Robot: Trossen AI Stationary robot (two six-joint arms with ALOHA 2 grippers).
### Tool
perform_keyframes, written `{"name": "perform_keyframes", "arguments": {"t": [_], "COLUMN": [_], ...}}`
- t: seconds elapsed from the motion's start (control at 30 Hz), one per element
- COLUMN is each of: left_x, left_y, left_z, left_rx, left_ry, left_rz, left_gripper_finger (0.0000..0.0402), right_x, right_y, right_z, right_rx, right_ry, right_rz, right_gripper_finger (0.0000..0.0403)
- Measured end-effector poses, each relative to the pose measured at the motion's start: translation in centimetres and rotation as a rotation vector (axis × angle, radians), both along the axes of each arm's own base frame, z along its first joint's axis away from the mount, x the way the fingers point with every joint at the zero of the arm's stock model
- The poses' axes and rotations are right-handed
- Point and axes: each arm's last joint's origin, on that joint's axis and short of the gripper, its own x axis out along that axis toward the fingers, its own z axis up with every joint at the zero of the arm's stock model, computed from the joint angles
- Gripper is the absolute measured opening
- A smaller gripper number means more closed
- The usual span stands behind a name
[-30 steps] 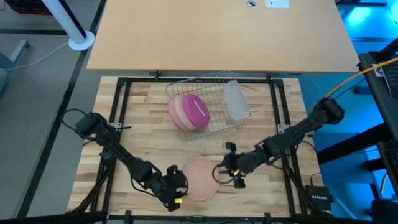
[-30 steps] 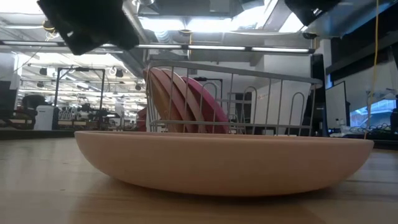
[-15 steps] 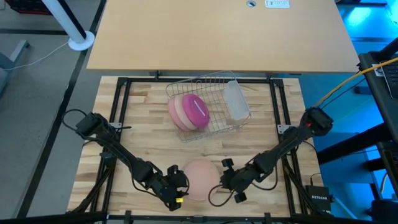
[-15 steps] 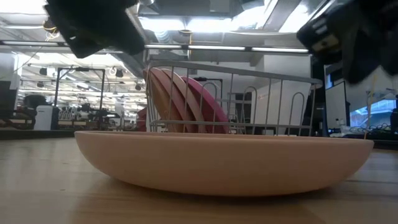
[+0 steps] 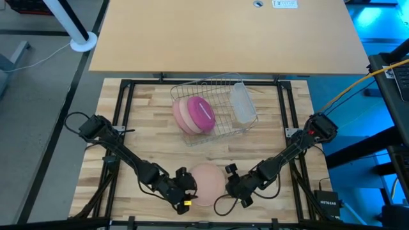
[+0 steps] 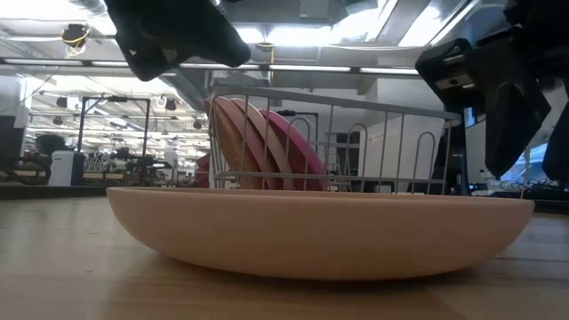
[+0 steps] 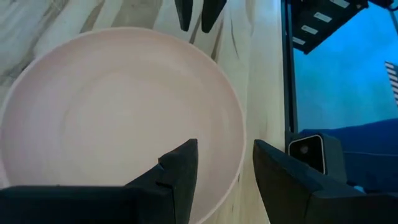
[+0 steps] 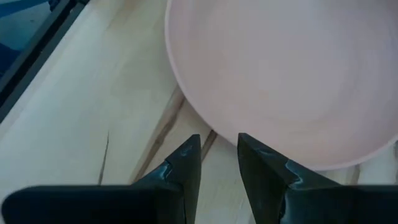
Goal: Sort dishes
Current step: Put the light brown plate into the dish rack
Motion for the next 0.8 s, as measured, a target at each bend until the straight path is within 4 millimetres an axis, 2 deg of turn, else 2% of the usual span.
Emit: {"name": "perform_keyframes", "arguments": {"t": [0.17, 0.37, 0.6, 0.8], "left_x": [-0.1, -0.3, -0.2, -0.6], "left_y": [-0.6, -1.2, -0.7, -0.6], "left_z": [-0.8, -2.3, -2.8, -3.1], "left_rx": [0.023, 0.203, 0.350, 0.374], "left_ry": [0.032, 0.047, 0.060, 0.106], "left_rz": [-0.105, -0.353, -0.428, -0.491], "left_gripper_finger": [0.0144, 0.0144, 0.0144, 0.0144], "right_x": [0.0, 0.0, 0.0, 0.1], "right_y": [0.0, 0.0, 0.0, 0.0], "right_z": [0.0, 0.0, 0.0, 0.1], "right_rx": [0.000, 0.001, 0.005, 0.005], "right_ry": [0.000, -0.002, -0.006, -0.007], "right_rz": [0.000, -0.001, -0.002, -0.004], "right_gripper_finger": [0.0111, 0.0111, 0.0111, 0.0111]}}
